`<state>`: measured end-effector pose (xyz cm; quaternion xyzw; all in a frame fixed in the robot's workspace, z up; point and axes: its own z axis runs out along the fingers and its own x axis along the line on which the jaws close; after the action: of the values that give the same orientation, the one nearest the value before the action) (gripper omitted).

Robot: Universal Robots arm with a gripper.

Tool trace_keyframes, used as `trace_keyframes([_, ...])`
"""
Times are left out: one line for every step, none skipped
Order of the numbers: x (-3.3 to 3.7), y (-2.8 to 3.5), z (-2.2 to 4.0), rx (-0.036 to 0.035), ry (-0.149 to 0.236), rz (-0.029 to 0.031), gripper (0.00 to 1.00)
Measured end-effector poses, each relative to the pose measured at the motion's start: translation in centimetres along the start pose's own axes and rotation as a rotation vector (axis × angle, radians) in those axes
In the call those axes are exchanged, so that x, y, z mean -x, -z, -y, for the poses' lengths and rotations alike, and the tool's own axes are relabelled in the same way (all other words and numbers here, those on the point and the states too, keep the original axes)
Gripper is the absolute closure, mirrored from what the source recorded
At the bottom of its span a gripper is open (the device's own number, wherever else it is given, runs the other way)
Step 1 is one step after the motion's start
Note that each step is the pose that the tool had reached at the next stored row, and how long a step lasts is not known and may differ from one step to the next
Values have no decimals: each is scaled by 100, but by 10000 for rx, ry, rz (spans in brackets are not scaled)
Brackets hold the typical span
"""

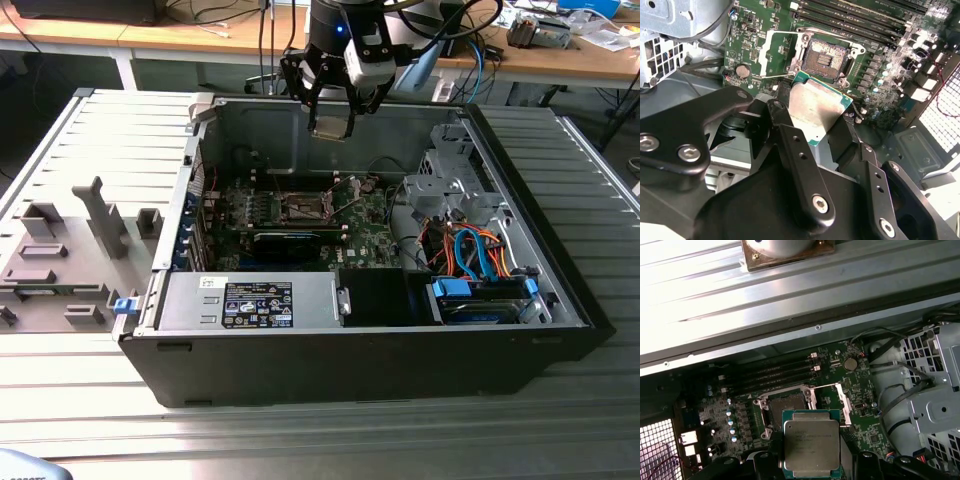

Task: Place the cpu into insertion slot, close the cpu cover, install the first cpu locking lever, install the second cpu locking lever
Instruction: 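Place the cpu into insertion slot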

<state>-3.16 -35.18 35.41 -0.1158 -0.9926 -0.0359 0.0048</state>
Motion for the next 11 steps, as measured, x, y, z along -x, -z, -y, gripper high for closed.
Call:
trace_keyframes([0,0,0,0,-10,1,45])
trace_keyframes([0,0,0,1,-17,2,45])
trace_keyframes([0,0,0,1,-24,2,45])
trace_keyframes([0,0,0,1,-30,3,45])
trace_keyframes([0,0,0,1,-36,3,45])
trace_keyframes([0,0,0,1,-43,3,45])
trace_keyframes([0,0,0,1,-50,4,45])
trace_keyframes([0,0,0,1,-60,4,45])
trace_keyframes([0,0,0,1,-66,5,45])
trace_keyframes([0,0,0,2,-73,5,45])
trace_keyframes([0,0,0,2,-80,6,45])
